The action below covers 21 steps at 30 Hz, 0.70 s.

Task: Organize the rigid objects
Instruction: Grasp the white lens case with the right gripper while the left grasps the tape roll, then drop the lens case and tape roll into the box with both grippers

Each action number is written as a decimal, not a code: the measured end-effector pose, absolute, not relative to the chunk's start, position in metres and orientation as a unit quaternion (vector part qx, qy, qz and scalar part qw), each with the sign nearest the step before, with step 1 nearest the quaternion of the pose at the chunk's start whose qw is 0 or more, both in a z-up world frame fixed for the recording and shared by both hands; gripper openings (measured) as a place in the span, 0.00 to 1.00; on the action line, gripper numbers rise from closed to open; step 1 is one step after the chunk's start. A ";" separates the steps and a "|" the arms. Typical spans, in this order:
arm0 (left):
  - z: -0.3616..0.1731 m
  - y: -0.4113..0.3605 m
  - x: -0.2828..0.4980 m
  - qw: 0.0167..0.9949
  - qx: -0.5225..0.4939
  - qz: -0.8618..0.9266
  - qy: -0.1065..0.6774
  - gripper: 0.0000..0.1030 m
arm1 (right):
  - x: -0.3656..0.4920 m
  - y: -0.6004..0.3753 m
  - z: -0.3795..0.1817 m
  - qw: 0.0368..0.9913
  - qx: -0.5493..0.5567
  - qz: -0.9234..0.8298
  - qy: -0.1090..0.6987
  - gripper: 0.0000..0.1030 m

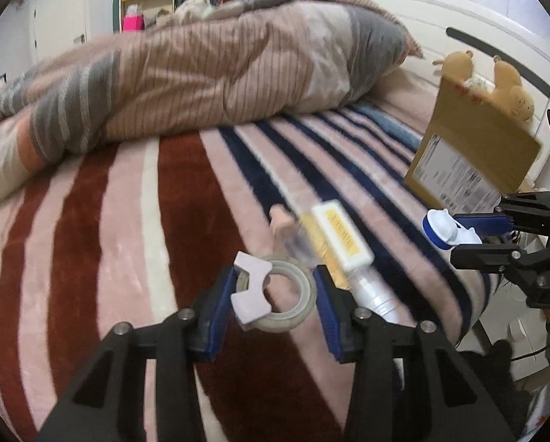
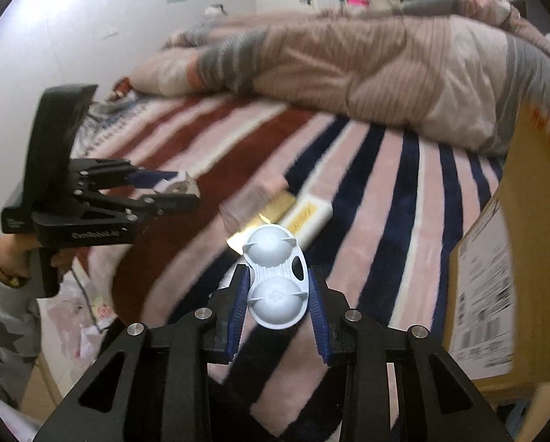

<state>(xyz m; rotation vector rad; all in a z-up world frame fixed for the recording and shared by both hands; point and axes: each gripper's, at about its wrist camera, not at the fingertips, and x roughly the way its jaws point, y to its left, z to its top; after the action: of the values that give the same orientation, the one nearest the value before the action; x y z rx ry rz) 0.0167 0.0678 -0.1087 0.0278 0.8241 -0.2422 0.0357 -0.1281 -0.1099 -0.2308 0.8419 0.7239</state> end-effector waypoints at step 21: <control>0.049 -0.124 0.038 0.918 0.079 -0.267 0.283 0.39 | 0.027 -0.297 0.002 0.930 -0.019 0.260 0.259 0.26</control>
<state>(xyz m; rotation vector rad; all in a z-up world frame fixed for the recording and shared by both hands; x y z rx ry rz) 0.0382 -0.1242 0.0493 0.1630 0.5821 -0.5498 0.0271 -0.2969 0.0021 -0.0387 0.5303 0.5328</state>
